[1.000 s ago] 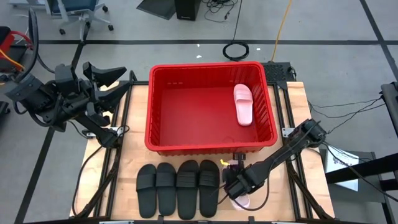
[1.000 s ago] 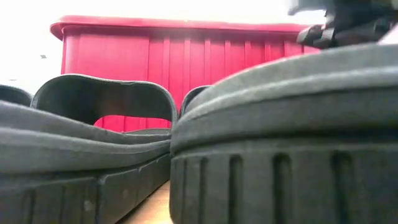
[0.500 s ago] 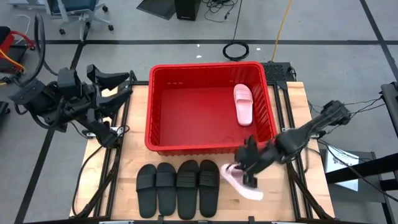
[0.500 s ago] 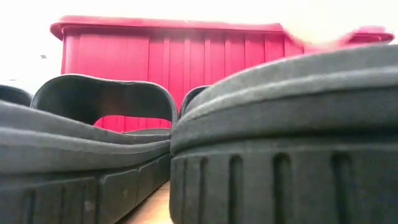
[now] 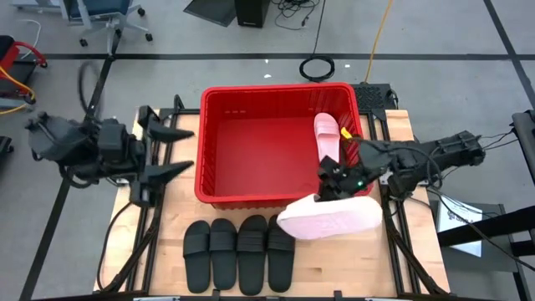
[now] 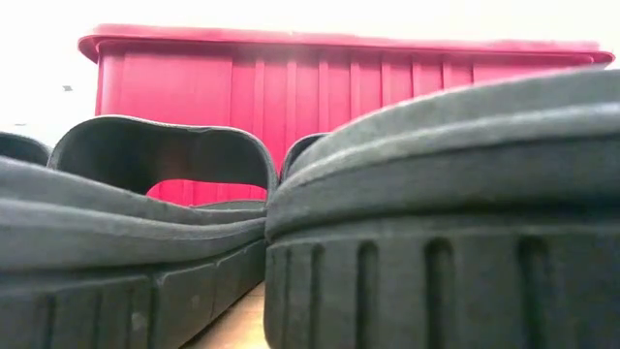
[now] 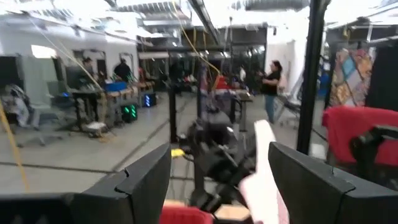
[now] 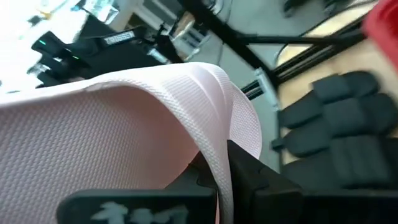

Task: Pick and place slides into bin
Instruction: Stack the pink slide on top of the pink slide in the red bin

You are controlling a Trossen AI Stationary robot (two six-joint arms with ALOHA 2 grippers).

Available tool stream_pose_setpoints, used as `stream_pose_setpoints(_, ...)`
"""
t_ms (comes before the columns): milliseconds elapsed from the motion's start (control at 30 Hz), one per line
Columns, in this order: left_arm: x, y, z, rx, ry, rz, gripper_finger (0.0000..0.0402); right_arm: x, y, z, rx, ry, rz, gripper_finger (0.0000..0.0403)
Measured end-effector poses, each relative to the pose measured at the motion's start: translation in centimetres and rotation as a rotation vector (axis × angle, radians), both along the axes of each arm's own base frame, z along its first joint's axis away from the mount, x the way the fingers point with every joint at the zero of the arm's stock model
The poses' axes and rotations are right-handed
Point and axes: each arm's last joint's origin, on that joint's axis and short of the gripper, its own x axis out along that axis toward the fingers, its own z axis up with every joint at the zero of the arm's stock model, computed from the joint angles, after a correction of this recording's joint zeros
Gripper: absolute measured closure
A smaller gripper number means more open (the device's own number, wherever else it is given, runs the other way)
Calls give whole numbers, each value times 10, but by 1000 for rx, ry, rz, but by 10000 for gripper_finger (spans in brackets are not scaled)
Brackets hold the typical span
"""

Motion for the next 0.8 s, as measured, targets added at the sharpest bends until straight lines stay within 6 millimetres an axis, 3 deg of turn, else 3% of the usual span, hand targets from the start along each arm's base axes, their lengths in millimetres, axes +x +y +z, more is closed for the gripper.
stream_pose_setpoints(300, 11, -8, -7, -79, 32, -155, 128, 38, -2, -30, 175, 227, 168, 401)
stream_pose_setpoints(433, 11, -9, -7, -119, 29, -231, 128, 54, -3, -40, 198, 229, 197, 401)
stream_pose_setpoints(600, 22, -19, -14, -124, 73, -293, 128, 74, -11, -36, 250, 97, 194, 401)
stream_pose_setpoints(800, 37, -31, -23, -104, 107, -305, 128, 87, -30, -12, 261, -267, 109, 401)
